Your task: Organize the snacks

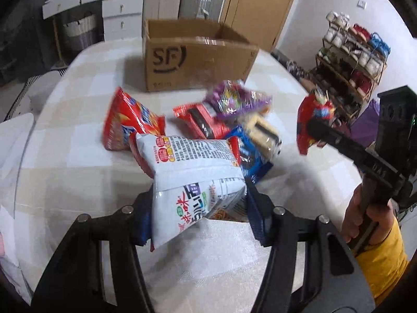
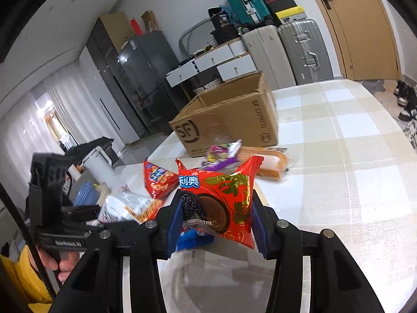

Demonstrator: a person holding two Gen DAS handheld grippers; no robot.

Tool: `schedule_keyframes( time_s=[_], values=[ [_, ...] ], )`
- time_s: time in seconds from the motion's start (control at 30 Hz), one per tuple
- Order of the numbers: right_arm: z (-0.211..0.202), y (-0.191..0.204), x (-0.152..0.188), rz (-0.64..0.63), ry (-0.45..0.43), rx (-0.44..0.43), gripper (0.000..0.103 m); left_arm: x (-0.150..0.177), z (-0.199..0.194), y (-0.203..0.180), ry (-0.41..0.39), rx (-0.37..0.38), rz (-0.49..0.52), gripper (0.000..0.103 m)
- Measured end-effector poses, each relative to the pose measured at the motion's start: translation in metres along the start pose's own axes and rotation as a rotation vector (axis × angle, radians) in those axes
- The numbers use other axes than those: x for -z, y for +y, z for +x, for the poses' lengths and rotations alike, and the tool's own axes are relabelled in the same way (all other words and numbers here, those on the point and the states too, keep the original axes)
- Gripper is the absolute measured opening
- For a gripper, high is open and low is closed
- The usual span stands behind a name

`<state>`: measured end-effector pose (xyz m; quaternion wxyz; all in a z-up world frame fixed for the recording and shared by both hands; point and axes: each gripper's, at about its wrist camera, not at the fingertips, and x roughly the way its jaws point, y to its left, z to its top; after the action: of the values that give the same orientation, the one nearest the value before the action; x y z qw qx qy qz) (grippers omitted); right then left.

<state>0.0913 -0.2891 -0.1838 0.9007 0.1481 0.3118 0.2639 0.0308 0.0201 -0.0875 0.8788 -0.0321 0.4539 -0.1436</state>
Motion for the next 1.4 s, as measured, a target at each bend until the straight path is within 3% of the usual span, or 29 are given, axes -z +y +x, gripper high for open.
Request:
schedule_keyframes(
  time_s=[0.17, 0.6, 0.93, 1.4],
  values=[
    [-0.007, 0.036, -0.017, -0.074, 0.016, 0.088, 0.047, -0.008, -0.031, 0.003, -0.071, 0.012, -0.004, 0.055],
    [-0.028, 0.120, -0.052, -0.257, -0.060, 0.299, 0.047, -0.034, -0.100, 0.004, -0.187, 0.037, 0.040, 0.055],
    [-0.029, 0.134, -0.058, -0.281, -0.056, 0.296, 0.047, -0.046, -0.122, 0.008, -0.203, 0.052, 0.043, 0.055],
    [-0.021, 0.110, -0.078, -0.273, -0.060, 0.266, 0.047, -0.087, -0.086, -0.012, -0.206, 0.019, 0.067, 0.055]
  ],
)
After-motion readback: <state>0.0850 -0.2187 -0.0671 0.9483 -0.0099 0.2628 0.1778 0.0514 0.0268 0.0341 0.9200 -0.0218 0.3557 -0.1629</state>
